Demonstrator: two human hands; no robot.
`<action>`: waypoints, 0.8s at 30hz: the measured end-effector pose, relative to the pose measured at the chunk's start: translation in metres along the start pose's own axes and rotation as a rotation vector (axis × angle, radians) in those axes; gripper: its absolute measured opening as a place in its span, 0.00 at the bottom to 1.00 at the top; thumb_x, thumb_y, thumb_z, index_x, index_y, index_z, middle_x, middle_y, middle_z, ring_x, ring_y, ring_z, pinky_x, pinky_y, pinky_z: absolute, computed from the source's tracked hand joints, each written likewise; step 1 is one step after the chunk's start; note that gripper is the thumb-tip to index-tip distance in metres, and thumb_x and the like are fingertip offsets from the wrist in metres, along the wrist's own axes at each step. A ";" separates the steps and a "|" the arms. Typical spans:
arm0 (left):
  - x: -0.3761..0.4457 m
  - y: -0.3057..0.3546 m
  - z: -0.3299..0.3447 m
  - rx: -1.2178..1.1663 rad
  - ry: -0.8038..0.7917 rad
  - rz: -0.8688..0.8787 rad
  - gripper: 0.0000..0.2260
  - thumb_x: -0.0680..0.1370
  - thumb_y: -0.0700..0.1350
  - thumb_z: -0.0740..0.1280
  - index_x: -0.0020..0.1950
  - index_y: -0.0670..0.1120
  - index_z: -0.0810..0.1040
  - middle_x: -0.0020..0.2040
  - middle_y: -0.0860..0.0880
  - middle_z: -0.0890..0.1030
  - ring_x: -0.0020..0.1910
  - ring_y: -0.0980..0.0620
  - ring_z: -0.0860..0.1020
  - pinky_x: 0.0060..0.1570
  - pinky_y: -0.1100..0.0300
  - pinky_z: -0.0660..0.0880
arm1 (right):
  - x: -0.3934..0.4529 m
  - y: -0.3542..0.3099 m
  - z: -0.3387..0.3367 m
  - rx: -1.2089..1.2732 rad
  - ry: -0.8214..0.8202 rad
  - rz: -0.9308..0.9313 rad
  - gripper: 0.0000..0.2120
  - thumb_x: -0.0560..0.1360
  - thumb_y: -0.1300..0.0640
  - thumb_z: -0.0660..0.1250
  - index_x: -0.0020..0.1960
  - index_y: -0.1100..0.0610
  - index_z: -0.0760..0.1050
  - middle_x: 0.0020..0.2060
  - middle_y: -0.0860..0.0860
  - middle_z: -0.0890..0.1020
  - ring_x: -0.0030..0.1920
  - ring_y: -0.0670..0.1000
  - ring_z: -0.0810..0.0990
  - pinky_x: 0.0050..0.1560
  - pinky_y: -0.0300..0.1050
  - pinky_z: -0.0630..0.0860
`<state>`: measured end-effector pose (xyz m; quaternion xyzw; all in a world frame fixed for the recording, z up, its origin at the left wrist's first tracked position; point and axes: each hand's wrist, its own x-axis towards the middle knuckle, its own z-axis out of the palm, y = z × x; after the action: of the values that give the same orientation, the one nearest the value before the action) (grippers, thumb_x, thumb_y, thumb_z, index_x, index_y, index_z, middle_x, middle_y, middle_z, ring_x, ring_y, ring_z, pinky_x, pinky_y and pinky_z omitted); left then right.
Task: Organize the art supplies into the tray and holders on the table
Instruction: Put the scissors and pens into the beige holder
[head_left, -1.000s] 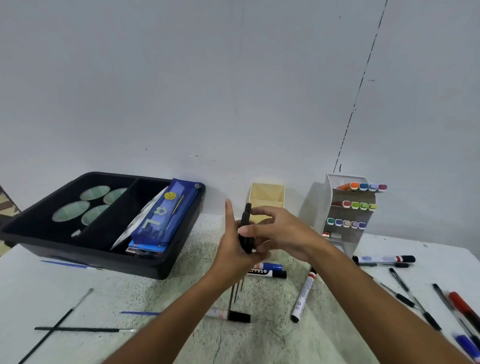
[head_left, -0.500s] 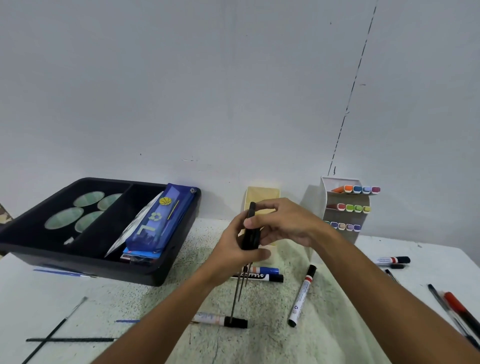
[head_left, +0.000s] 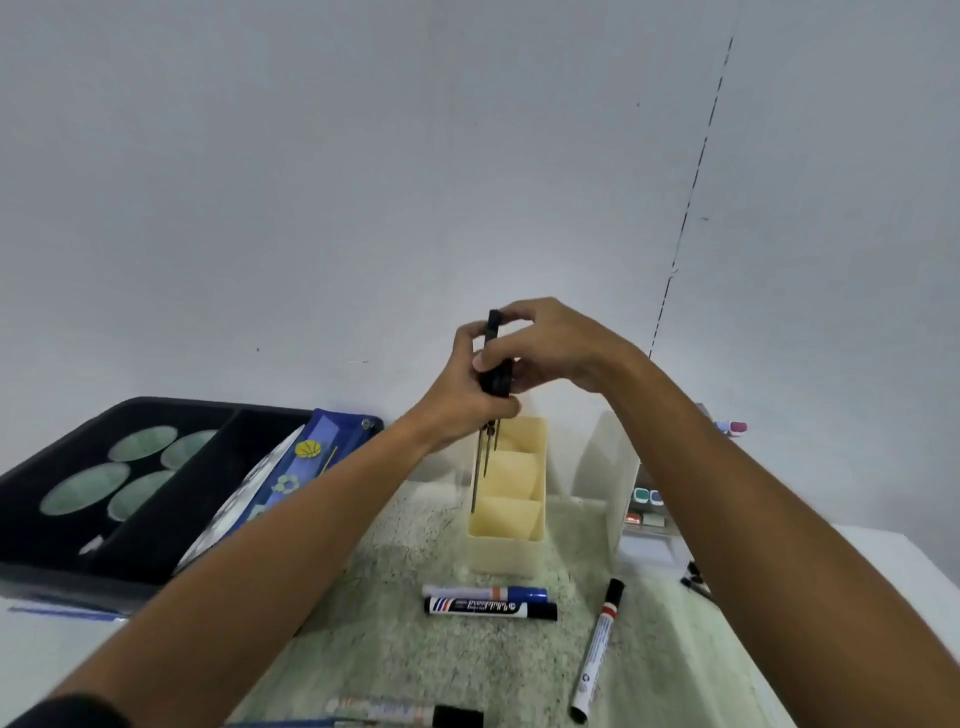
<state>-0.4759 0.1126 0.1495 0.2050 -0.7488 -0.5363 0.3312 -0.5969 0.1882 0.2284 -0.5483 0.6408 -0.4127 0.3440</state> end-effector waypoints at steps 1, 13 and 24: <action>0.009 0.003 -0.001 0.004 0.002 0.016 0.34 0.70 0.23 0.68 0.70 0.43 0.56 0.47 0.47 0.77 0.45 0.49 0.79 0.48 0.44 0.77 | 0.005 -0.004 -0.003 -0.013 0.026 -0.010 0.18 0.65 0.62 0.77 0.52 0.55 0.76 0.42 0.59 0.85 0.39 0.55 0.86 0.44 0.50 0.84; 0.056 -0.016 0.001 0.049 0.061 0.160 0.29 0.65 0.26 0.76 0.61 0.35 0.67 0.51 0.43 0.78 0.46 0.47 0.82 0.45 0.46 0.82 | 0.025 0.005 -0.011 -0.211 0.159 -0.065 0.27 0.61 0.60 0.78 0.59 0.55 0.76 0.46 0.51 0.82 0.49 0.52 0.82 0.53 0.55 0.81; 0.075 -0.034 -0.002 0.190 0.133 0.350 0.41 0.55 0.46 0.86 0.61 0.48 0.68 0.49 0.64 0.79 0.47 0.62 0.81 0.39 0.71 0.76 | 0.021 0.015 -0.010 -0.274 0.199 -0.146 0.40 0.60 0.60 0.79 0.69 0.50 0.70 0.52 0.46 0.78 0.52 0.47 0.80 0.48 0.39 0.77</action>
<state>-0.5283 0.0504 0.1387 0.1372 -0.7966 -0.3830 0.4471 -0.6158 0.1695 0.2193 -0.5915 0.6805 -0.3977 0.1701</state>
